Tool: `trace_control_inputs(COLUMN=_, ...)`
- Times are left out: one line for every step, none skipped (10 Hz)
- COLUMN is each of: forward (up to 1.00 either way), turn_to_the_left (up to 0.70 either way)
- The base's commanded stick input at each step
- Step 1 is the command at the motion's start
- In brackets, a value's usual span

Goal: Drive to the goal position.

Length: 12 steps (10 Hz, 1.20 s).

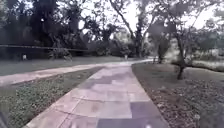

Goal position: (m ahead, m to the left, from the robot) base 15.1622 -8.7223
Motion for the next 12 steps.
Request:
trace_control_inputs(forward=0.7, turn_to_the_left=0.0)
trace_control_inputs(forward=0.7, turn_to_the_left=0.0)
trace_control_inputs(forward=0.7, turn_to_the_left=0.0)
trace_control_inputs(forward=0.7, turn_to_the_left=0.0)
trace_control_inputs(forward=0.7, turn_to_the_left=0.0)
trace_control_inputs(forward=0.7, turn_to_the_left=0.0)
trace_control_inputs(forward=0.7, turn_to_the_left=0.0)
trace_control_inputs(forward=0.7, turn_to_the_left=0.0)
trace_control_inputs(forward=0.7, turn_to_the_left=0.0)
trace_control_inputs(forward=0.7, turn_to_the_left=0.0)
trace_control_inputs(forward=0.7, turn_to_the_left=0.0)
trace_control_inputs(forward=0.7, turn_to_the_left=0.0)
